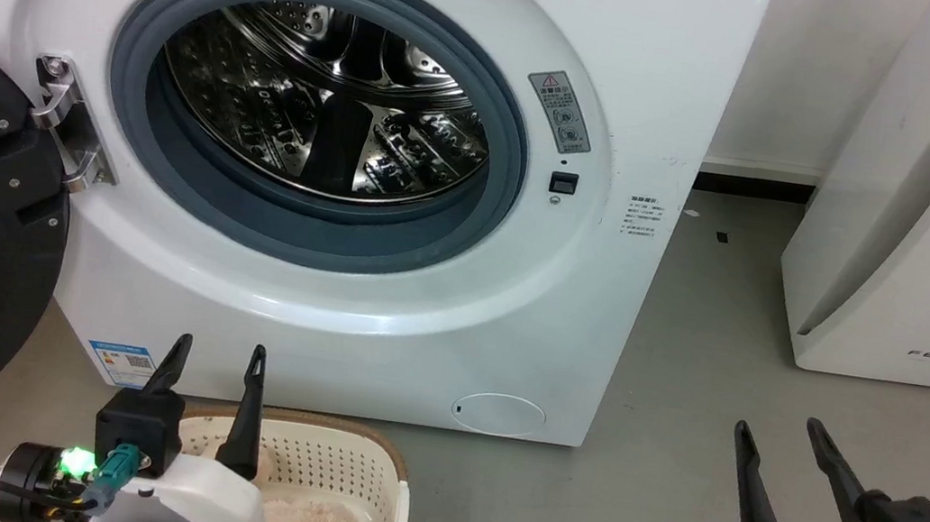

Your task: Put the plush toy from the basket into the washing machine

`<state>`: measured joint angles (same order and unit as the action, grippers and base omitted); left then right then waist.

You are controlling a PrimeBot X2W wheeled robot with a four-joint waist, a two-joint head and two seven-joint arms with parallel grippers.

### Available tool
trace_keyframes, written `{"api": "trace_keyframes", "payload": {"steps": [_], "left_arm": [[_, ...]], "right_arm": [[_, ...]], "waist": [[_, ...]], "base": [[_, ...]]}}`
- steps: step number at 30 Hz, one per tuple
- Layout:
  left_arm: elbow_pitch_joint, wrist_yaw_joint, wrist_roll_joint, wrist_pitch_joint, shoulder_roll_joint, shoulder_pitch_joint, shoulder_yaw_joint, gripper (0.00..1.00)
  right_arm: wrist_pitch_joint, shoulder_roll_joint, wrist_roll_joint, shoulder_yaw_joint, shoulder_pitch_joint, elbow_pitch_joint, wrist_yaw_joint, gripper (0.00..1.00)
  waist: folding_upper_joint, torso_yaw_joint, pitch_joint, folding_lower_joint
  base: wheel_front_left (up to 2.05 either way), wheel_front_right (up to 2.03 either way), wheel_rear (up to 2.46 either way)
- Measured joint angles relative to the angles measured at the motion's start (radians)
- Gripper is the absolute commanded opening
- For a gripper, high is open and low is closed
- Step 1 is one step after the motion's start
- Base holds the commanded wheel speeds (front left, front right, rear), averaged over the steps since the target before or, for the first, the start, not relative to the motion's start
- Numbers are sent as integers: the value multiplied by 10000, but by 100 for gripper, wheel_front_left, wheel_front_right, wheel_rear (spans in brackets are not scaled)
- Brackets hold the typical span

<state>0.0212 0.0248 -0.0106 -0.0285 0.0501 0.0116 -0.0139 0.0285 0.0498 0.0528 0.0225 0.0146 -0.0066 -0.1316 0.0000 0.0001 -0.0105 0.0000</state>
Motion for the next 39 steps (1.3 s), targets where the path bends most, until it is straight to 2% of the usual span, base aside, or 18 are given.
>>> {"api": "trace_keyframes", "payload": {"steps": [14, 31, 39], "left_arm": [[853, -6, 10, -272, 61, 376, -155, 100], [3703, -474, 228, -408, 571, 2040, -769, 100], [5024, -650, 359, -81, 865, 2853, -1168, 100]], "right_arm": [[280, 0, 424, 59, -3, -59, 0, 100], [627, 0, 941, 40, -514, -119, 0, 100], [803, 0, 1189, 104, -878, -244, 0, 100]], "waist": [[0, -18, -318, 0], [0, -218, -1404, 1], [0, -417, -2094, 1]], "base": [[0, 0, 0], [0, 0, 0], [0, 0, 0]]}}
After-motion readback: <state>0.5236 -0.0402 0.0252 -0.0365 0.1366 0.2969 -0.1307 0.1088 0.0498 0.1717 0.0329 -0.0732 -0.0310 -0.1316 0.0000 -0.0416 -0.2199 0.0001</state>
